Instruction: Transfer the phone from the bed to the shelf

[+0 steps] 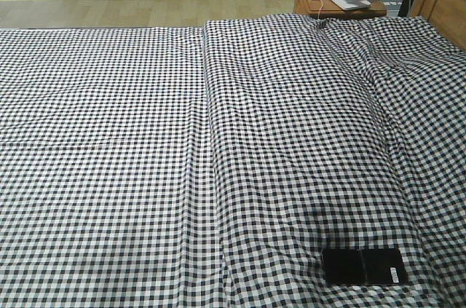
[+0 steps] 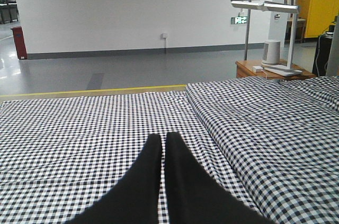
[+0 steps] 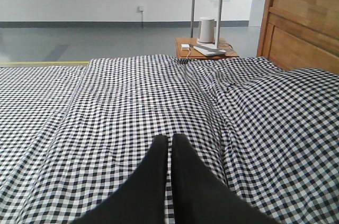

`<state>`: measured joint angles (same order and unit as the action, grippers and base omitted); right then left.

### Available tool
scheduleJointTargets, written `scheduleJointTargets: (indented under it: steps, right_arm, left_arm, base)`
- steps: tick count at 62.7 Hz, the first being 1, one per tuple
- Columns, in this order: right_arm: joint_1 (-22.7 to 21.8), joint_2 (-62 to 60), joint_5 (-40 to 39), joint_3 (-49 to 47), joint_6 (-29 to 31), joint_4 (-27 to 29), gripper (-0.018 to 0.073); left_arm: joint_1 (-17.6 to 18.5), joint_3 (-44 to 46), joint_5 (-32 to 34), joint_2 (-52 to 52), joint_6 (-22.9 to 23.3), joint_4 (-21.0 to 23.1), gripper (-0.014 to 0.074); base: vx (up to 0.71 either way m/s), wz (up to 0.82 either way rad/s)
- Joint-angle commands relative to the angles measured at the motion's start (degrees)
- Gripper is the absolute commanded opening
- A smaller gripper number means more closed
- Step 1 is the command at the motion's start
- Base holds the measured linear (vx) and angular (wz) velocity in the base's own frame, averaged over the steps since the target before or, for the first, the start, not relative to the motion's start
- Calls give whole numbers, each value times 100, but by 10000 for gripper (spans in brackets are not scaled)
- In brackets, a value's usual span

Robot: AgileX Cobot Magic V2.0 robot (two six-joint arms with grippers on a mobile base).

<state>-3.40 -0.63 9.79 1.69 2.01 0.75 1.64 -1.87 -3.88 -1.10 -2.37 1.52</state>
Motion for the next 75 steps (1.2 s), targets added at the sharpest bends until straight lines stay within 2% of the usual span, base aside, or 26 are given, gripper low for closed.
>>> scheduleJointTargets:
  steps: [1, 75]
  right_arm:
    - [-23, -73, -397, 42, 34, -29, -5]
    - [-23, -73, -409, 42, 34, -29, -5]
  left_arm:
    - [30, 144, 424, -33, 50, 60, 1]
    - [30, 144, 424, -33, 50, 60, 1]
  base:
    - [0, 0]
    - [0, 0]
